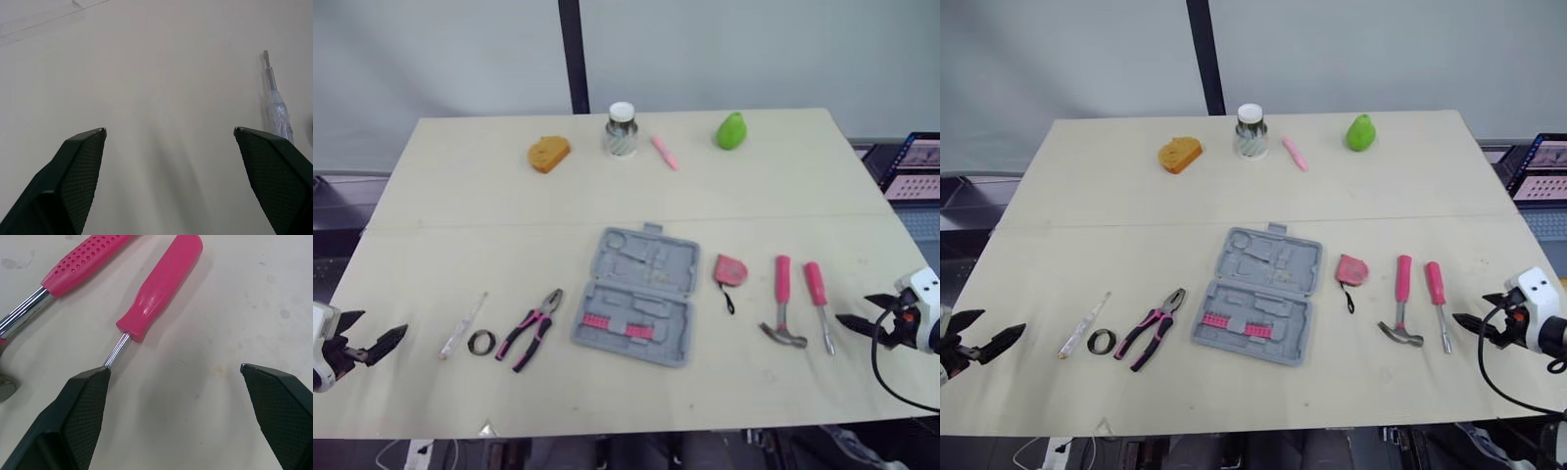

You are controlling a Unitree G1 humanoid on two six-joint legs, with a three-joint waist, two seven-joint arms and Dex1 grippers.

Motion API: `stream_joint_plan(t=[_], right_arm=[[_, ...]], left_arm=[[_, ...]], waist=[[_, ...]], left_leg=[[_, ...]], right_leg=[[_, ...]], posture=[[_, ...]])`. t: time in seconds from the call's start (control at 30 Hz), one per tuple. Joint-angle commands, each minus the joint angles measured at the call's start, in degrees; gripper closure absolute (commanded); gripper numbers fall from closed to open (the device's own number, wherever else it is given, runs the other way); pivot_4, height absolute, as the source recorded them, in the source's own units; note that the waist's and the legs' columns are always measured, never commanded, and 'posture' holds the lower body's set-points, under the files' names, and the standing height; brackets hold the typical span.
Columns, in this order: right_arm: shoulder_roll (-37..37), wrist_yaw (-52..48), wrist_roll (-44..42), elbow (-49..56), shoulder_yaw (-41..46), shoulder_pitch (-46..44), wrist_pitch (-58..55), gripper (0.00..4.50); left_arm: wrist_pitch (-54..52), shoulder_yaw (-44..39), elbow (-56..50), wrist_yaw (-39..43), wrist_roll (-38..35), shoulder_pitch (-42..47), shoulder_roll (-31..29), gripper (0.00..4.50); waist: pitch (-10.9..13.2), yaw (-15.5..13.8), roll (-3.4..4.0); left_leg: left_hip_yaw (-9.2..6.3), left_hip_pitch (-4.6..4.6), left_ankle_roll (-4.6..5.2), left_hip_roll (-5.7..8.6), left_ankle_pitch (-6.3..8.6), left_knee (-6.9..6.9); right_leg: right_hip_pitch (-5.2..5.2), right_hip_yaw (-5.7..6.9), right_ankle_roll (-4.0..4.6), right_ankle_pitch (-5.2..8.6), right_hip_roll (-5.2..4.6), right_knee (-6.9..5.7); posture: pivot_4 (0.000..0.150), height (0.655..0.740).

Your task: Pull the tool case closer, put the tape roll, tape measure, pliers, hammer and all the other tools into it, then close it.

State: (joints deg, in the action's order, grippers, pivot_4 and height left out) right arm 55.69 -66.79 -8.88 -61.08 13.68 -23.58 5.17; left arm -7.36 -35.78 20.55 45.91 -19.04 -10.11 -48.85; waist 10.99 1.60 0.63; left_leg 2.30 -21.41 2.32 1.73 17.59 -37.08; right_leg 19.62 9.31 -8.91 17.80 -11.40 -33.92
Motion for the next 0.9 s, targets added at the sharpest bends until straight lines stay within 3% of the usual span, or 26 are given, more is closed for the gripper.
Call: stream_joint_plan(t=[0.03,0.9], right_arm=[[1.4,0.2,0.2,-0.5,0.3,-0.6,1.2,0.0],[0.8,0.4,-0.4,1.2,0.5,-0.5,0.4,0.0]], left_arm=[[1.1,-1.1,-0.2,0.3,0.1,0.1,-1.5,0.03],[2.1,-0.8,-0.1,-0.1,0.5,0.3,-0.9,0.03]], waist=[[0.0,0.0,0.0],[0.0,0.0,0.0]], left_leg=[[0.0,0.0,0.0,0.0,0.0,0.0],[0.01,0.0,-0.02,0.0,0.02,0.0]], right_leg=[[0.0,0.0,0.0,0.0,0.0,0.0],[0.0,0.0,0.0,0.0,0.01,0.0]], posture=[[0.15,0.74],[0.15,0.74]])
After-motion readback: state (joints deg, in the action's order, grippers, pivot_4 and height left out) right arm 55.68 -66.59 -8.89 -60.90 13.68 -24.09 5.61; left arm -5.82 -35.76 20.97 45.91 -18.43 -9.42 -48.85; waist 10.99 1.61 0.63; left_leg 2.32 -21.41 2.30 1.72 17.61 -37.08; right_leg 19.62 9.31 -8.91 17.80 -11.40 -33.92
